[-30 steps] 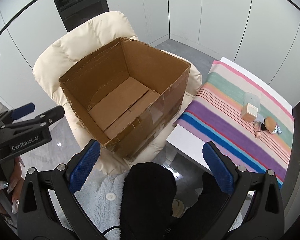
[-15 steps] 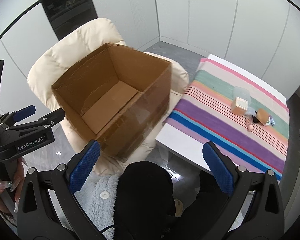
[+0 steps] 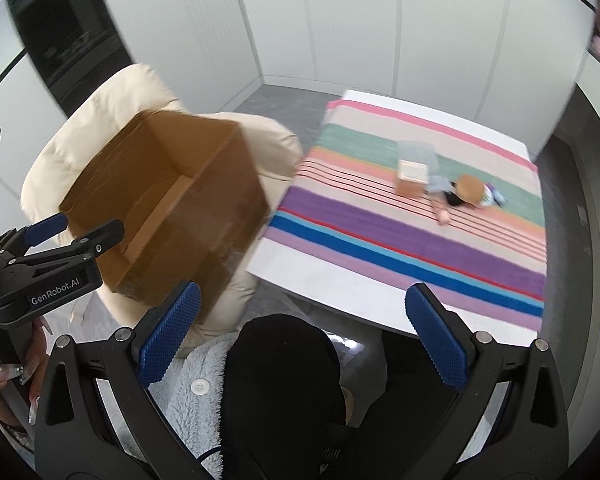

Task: Organize objects
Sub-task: 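Withdraw both tools from the box back toward the cloth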

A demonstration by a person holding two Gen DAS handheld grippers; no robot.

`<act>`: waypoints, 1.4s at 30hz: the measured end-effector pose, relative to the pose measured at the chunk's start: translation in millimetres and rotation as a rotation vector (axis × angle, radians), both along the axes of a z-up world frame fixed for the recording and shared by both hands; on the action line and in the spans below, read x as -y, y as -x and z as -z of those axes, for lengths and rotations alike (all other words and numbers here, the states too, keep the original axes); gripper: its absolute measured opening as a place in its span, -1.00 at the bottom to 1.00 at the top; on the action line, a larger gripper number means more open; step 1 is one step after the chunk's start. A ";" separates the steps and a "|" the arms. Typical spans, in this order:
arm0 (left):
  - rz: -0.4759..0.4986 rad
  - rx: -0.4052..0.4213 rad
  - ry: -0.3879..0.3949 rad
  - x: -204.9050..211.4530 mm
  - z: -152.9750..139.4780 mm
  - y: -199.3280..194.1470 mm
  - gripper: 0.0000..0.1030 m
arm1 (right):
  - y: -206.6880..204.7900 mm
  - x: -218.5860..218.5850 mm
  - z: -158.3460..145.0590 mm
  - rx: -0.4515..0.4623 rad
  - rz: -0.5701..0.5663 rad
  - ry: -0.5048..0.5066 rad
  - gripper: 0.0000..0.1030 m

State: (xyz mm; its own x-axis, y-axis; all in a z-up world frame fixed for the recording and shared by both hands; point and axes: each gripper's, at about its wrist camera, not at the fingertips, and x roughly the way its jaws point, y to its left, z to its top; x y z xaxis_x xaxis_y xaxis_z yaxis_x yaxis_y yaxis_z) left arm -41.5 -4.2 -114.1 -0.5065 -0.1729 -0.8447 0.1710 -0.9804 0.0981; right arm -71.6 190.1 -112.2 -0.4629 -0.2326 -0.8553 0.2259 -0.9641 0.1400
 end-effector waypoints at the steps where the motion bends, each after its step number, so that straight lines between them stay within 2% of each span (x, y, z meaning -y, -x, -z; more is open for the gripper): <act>1: 0.021 0.006 -0.006 -8.8 1.3 3.8 0.79 | 0.0 -9.1 0.6 0.003 0.019 0.003 1.00; 3: 0.057 0.019 -0.015 -25.5 3.5 9.6 0.79 | -0.2 -27.1 2.5 0.007 0.055 0.009 1.00; 9: 0.145 -0.021 0.051 -75.8 -1.7 21.4 0.79 | -4.8 -78.1 6.7 -0.005 0.164 -0.011 1.00; 15: 0.240 0.009 0.041 -123.7 3.8 31.4 0.79 | -13.3 -133.2 14.5 -0.031 0.274 -0.021 1.00; 20: 0.319 0.024 0.046 -161.2 11.5 42.6 0.79 | -15.9 -180.6 32.7 -0.029 0.363 -0.023 1.00; 23: 0.341 0.064 0.032 -176.2 20.1 55.5 0.79 | -11.1 -205.4 44.5 -0.013 0.407 -0.001 1.00; 27: 0.344 0.115 -0.024 -187.7 28.0 84.1 0.79 | 2.7 -228.6 58.9 0.001 0.434 0.005 1.00; 32: 0.337 0.107 -0.001 -205.8 33.6 125.5 0.79 | 31.5 -244.4 74.7 0.011 0.433 0.009 1.00; 35: 0.361 0.097 0.046 -220.8 49.6 156.5 0.83 | 58.0 -253.7 89.1 0.023 0.417 0.022 1.00; 38: 0.359 0.098 0.097 -230.0 77.8 188.1 0.83 | 86.0 -258.0 105.8 0.025 0.397 0.021 1.00; 42: 0.344 0.139 0.062 -236.9 119.3 225.6 0.83 | 124.1 -259.3 130.2 0.029 0.347 0.003 1.00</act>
